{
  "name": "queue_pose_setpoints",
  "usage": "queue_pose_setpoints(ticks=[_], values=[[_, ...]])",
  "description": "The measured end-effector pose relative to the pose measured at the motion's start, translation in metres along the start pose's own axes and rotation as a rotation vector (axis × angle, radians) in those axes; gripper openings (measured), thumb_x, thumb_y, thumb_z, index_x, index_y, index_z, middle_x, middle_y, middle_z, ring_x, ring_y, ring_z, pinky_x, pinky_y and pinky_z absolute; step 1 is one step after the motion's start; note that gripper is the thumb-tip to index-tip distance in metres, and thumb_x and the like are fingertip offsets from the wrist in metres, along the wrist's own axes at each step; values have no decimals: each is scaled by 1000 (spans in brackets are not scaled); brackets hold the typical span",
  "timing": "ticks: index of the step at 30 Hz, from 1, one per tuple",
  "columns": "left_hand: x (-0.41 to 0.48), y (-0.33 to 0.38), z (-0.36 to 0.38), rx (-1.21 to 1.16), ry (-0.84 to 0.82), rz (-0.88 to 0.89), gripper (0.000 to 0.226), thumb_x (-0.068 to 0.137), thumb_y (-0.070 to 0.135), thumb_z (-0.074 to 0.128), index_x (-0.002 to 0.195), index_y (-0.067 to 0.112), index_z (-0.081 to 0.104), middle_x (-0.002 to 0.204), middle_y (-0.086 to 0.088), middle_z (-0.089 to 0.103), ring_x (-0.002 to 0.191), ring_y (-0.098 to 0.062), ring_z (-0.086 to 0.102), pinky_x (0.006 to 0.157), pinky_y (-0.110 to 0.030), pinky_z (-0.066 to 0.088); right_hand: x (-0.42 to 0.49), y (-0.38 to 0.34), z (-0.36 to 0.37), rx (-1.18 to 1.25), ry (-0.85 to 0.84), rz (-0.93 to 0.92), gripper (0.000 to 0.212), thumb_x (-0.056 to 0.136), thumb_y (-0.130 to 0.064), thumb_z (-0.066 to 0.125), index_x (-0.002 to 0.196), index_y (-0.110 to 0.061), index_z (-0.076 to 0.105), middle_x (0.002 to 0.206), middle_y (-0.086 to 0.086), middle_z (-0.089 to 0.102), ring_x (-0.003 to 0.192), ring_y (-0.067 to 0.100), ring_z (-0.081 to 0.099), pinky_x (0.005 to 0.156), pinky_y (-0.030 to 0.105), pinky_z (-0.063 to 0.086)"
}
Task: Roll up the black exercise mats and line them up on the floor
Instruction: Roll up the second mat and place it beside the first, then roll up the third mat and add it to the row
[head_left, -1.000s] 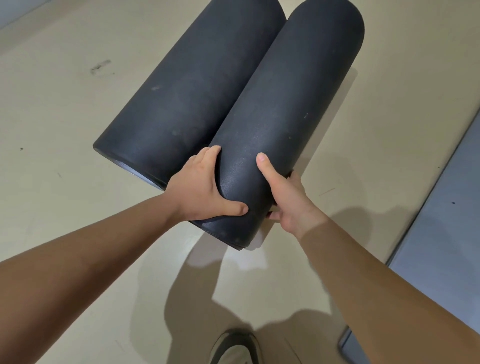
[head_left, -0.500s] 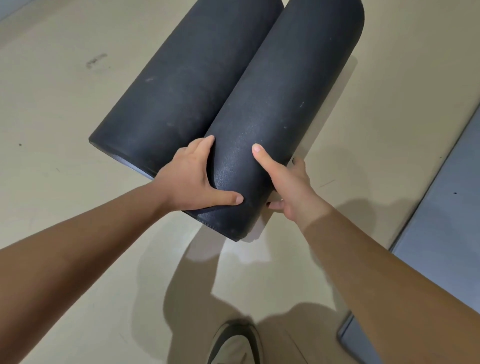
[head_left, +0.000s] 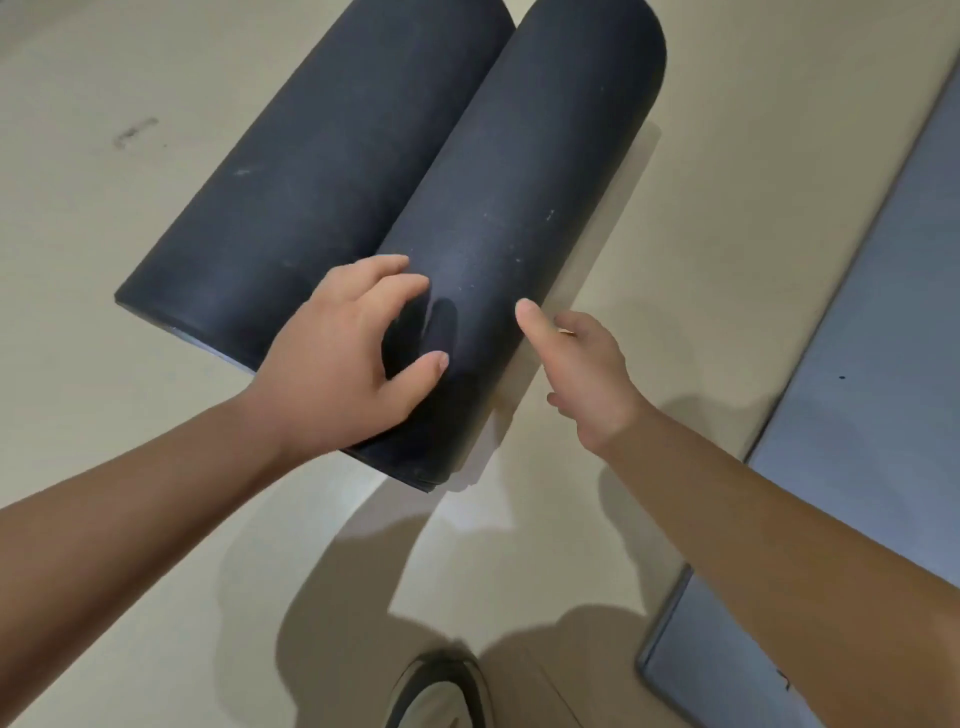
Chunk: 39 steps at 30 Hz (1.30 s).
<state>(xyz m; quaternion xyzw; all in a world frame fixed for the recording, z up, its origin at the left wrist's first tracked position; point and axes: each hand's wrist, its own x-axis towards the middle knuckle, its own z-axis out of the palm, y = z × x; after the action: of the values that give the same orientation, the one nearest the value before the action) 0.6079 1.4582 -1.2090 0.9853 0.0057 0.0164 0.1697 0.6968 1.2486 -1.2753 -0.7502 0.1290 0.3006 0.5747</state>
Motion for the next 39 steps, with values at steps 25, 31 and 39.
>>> queue_pose_setpoints(ticks=[25, 31, 39], values=[[-97, 338, 272, 556, -804, 1043, 97, 68, 59, 70, 148, 12, 40, 161, -25, 31, 146, -47, 32, 104, -58, 43, -237, 294, -358, -483, 90, 140, 24, 98, -36, 74, 119, -24, 72, 107, -9, 73, 102, 14, 70, 102, 41, 53], [-75, 353, 231, 208, -812, 1071, 36, 78, 53, 55, 101, 25, 57, 102, 2, 60, 92, -26, 61, 63, -37, 53, -275, 320, -371, -903, -84, 43, 93, 65, -87, 64, 142, -37, 57, 133, -16, 54, 124, 9, 49, 96, 35, 51], [-28, 401, 179, 298, -853, 804, 33, 109, 28, 42, 132, 48, 52, 78, 14, 56, 72, -14, 56, 75, -33, 50, -281, 278, -390, -969, 90, -106, 32, 109, -38, 41, 116, -19, 66, 99, 2, 72, 86, 27, 60, 69, 37, 39]])
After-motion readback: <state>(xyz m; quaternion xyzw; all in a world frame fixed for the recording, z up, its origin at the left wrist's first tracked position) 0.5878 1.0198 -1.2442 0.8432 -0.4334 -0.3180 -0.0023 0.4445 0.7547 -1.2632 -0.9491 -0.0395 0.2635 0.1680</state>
